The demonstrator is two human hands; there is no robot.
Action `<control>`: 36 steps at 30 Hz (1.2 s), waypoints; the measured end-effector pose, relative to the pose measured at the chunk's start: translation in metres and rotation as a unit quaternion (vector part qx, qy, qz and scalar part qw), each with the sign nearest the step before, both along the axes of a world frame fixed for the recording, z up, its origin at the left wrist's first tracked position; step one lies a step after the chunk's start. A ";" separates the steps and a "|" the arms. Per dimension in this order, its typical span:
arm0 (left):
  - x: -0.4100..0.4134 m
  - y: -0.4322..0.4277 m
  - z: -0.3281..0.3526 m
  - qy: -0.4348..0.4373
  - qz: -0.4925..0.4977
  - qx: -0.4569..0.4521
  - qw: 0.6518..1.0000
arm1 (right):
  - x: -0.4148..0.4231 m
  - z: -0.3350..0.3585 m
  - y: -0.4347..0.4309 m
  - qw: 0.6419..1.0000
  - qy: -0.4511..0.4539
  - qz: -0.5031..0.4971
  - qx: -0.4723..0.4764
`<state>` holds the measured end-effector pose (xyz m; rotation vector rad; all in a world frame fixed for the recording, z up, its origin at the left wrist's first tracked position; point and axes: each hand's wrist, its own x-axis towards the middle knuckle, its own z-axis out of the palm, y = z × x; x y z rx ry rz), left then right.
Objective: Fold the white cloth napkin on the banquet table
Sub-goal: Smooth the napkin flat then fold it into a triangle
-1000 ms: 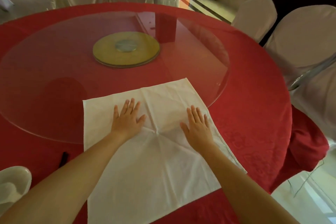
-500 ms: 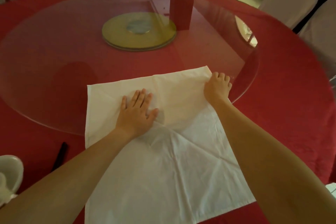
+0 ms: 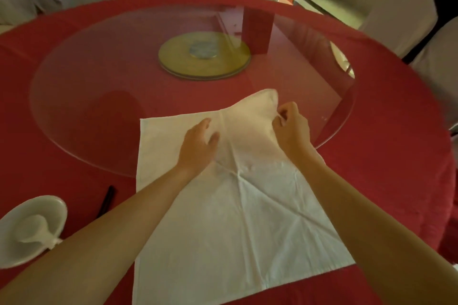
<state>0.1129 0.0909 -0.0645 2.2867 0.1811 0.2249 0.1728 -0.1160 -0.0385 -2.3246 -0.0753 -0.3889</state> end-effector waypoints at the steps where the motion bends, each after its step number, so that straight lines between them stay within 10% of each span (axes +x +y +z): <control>1: -0.004 -0.004 0.015 0.026 0.047 -0.155 0.986 | -0.016 0.001 0.006 1.000 -0.009 0.022 0.013; 4: -0.023 -0.005 0.044 0.135 0.071 -0.485 0.861 | -0.072 -0.001 0.025 0.995 -0.019 0.094 0.033; 7: -0.061 0.011 0.043 0.214 0.063 -0.529 0.819 | -0.126 -0.018 0.038 0.983 0.010 0.182 -0.014; 13: -0.130 0.016 0.036 0.293 0.092 -0.402 0.862 | -0.192 -0.034 0.056 0.972 0.036 0.222 -0.075; 24: -0.216 0.030 0.032 0.339 0.120 -0.412 0.837 | -0.272 -0.039 0.076 0.955 -0.002 0.251 -0.157; 36: -0.271 0.047 -0.003 0.265 0.185 -0.213 0.922 | -0.308 -0.050 0.090 0.927 -0.028 0.287 -0.241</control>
